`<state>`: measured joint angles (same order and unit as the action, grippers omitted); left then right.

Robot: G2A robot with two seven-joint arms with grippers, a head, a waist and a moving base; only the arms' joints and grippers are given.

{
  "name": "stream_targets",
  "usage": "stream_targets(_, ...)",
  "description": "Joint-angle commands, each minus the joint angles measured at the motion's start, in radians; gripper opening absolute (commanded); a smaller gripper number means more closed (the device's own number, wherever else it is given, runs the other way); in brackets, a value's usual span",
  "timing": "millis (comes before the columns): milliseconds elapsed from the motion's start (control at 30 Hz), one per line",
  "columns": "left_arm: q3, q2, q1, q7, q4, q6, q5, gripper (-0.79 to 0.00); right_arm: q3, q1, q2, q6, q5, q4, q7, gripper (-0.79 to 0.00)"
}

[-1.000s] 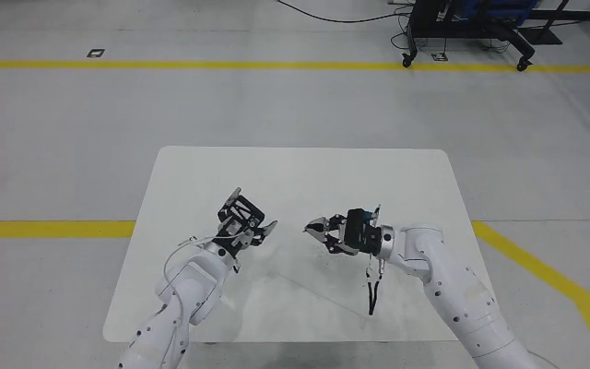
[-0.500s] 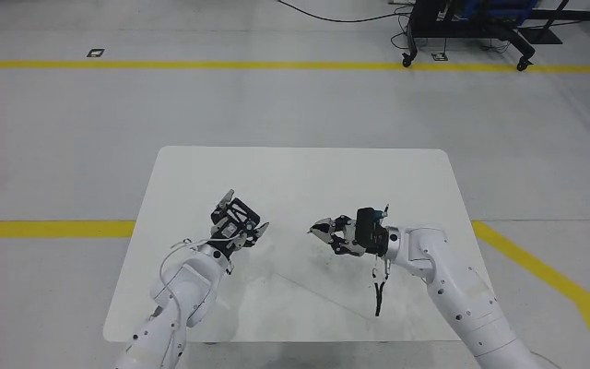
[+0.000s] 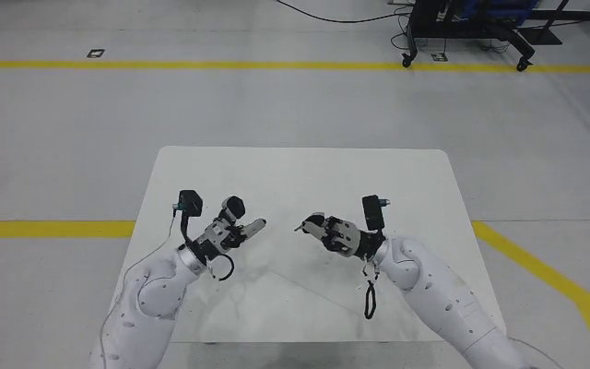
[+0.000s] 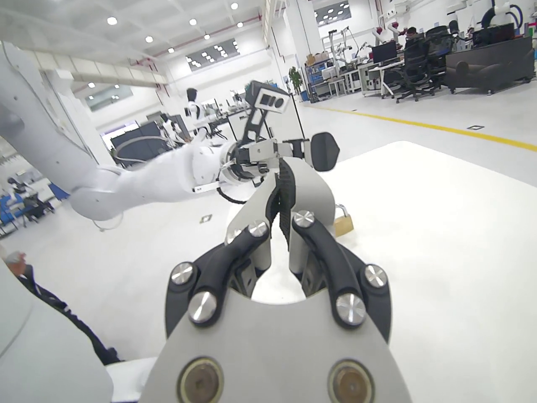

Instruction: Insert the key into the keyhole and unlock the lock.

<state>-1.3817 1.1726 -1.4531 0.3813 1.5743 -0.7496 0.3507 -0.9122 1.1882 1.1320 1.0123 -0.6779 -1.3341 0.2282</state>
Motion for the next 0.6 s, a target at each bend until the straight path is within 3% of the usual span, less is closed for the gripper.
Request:
stream_targets(0,0.019,-0.007,0.069,0.181,-0.098,-0.047,-0.297,0.000,0.041,-0.027,-0.001,0.000,0.105,0.023,-0.032,-0.785)
stream_targets(167,0.107,-0.013,0.176,0.480,-0.251,-0.136,-0.701,0.000,0.126,-0.089,0.001,0.000,0.297,0.075,-0.122,-0.785)
stream_targets(233,0.130,-0.017,0.216,0.562,-0.297,-0.128,-0.778,0.000,0.146,-0.109,0.000,0.000,0.346,0.090,-0.151,-0.785)
stream_targets(500,0.242,-0.050,0.272,0.513,-0.277,-0.176,-0.692,0.000,0.205,-0.145,0.005,0.000,0.514,0.121,-0.217,-0.785)
stream_targets(567,0.265,-0.061,0.282,0.487,-0.284,-0.203,-0.644,-0.034,0.225,-0.153,0.009,0.000,0.565,0.132,-0.253,-0.785)
